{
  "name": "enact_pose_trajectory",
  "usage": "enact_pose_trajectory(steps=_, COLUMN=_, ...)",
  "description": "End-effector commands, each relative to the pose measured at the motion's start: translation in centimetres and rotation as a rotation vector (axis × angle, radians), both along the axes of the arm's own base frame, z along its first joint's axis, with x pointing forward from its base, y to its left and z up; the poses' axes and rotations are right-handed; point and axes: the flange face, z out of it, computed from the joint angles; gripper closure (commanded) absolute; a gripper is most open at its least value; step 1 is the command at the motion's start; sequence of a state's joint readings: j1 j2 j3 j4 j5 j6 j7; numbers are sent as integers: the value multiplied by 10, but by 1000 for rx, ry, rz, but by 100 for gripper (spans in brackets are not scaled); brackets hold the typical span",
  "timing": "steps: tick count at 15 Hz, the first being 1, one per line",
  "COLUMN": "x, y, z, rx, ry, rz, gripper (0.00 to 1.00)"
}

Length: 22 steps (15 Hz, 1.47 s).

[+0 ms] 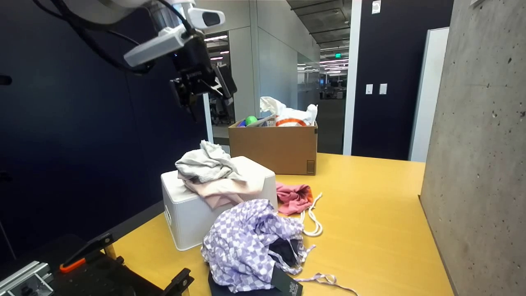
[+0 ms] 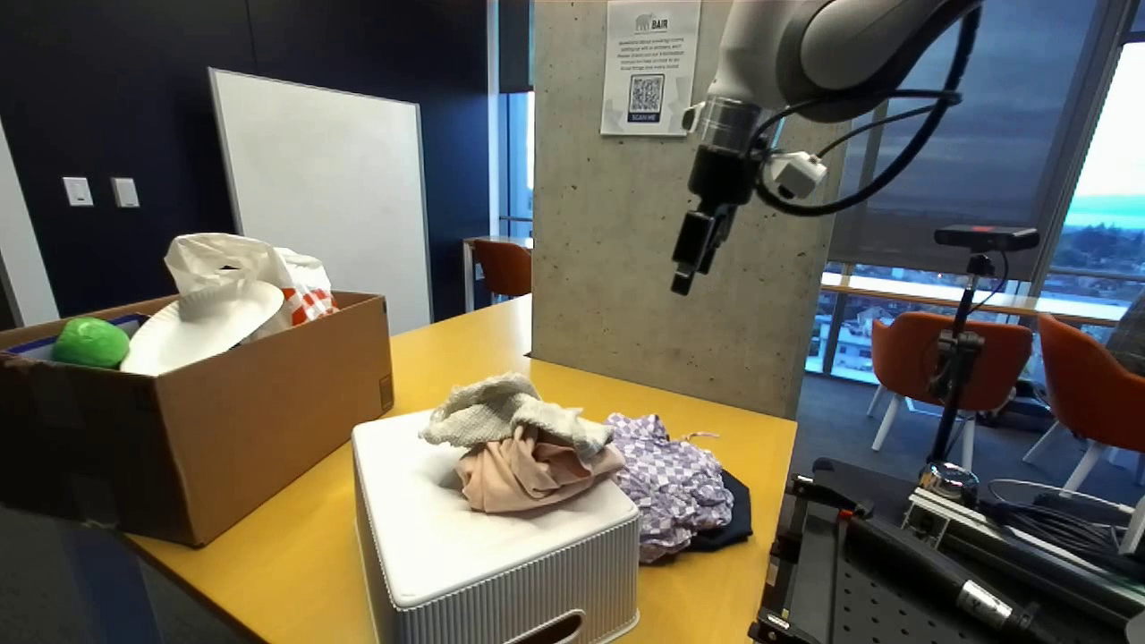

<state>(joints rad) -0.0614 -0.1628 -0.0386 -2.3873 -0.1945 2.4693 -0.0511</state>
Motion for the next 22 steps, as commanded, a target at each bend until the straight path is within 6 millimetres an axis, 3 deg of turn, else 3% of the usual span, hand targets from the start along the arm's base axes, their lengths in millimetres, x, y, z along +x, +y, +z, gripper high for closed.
enact_pose_trajectory(steps=1, x=68, y=51, z=-26, rx=16, ry=-32, rz=108, gripper=0)
enact_pose_trajectory(steps=3, x=91, y=75, z=-34, rx=24, ry=-41, rz=161, gripper=0)
enact_pose_trajectory(steps=6, x=129, y=90, z=-71, rx=55, ry=-39, rz=178, gripper=0)
enact_pose_trajectory(steps=12, x=177, y=134, z=-117, rx=85, ry=-8, rz=241, gripper=0)
enact_pose_trajectory(steps=16, x=191, y=151, z=-135, rx=118, ry=12, rz=260, gripper=0)
enact_pose_trajectory(steps=22, x=162, y=175, z=-137, rx=193, ry=102, rz=207, gripper=0)
